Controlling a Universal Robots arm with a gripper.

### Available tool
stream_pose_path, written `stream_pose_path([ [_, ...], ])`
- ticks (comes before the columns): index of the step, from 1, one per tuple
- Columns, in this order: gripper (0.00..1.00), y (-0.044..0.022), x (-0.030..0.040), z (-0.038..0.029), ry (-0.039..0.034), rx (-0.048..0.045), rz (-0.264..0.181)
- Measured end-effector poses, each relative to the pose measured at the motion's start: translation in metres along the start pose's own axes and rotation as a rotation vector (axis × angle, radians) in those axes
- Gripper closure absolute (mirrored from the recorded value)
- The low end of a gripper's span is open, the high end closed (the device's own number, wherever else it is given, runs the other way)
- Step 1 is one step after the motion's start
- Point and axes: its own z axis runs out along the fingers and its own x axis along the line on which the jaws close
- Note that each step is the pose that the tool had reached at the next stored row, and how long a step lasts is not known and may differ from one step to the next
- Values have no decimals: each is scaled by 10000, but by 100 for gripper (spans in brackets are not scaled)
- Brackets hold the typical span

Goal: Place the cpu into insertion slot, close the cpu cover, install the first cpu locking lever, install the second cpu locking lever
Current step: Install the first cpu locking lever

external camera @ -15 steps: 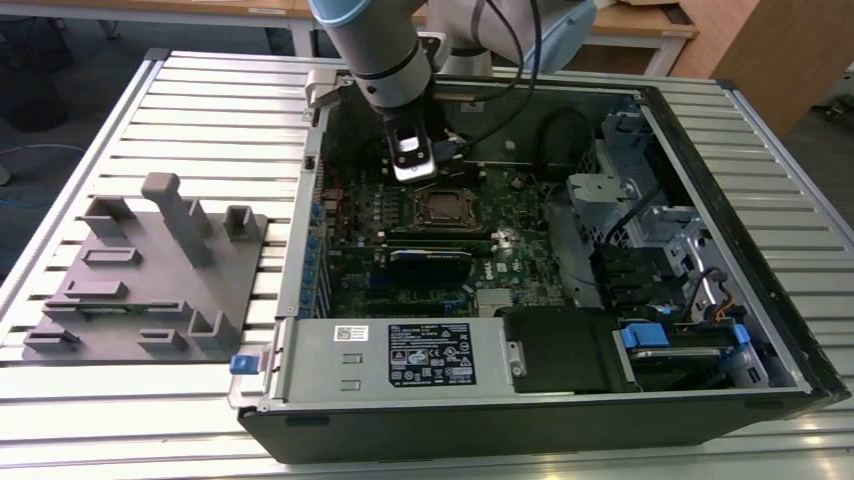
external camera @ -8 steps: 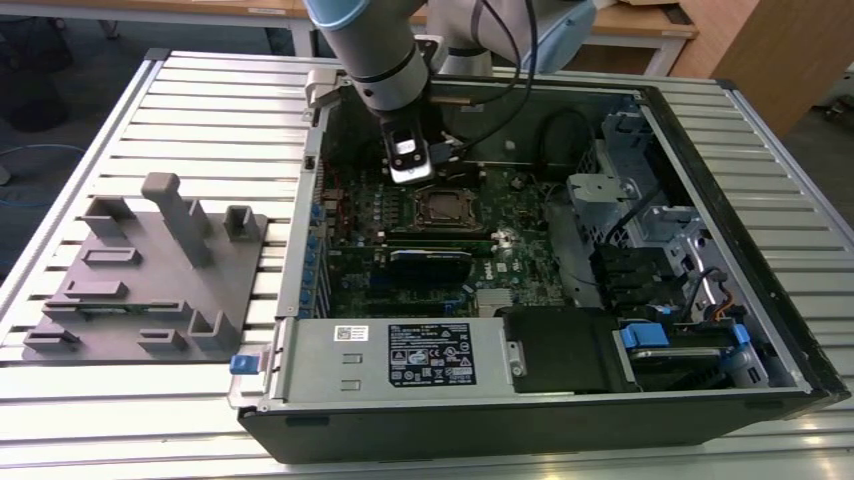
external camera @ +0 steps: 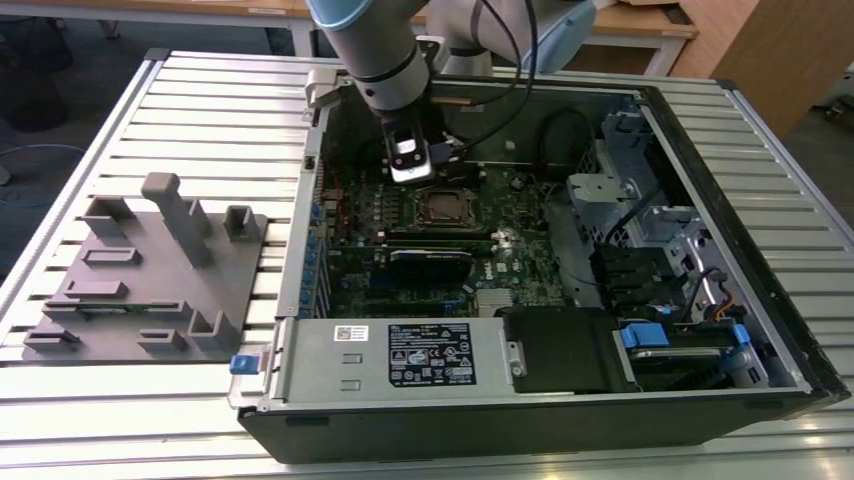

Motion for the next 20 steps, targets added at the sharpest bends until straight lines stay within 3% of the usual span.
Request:
stream_pose_path([
  [10, 90, 66, -115, 71, -67, 60, 184],
  [20, 90, 76, -118, 64, -69, 62, 190],
])
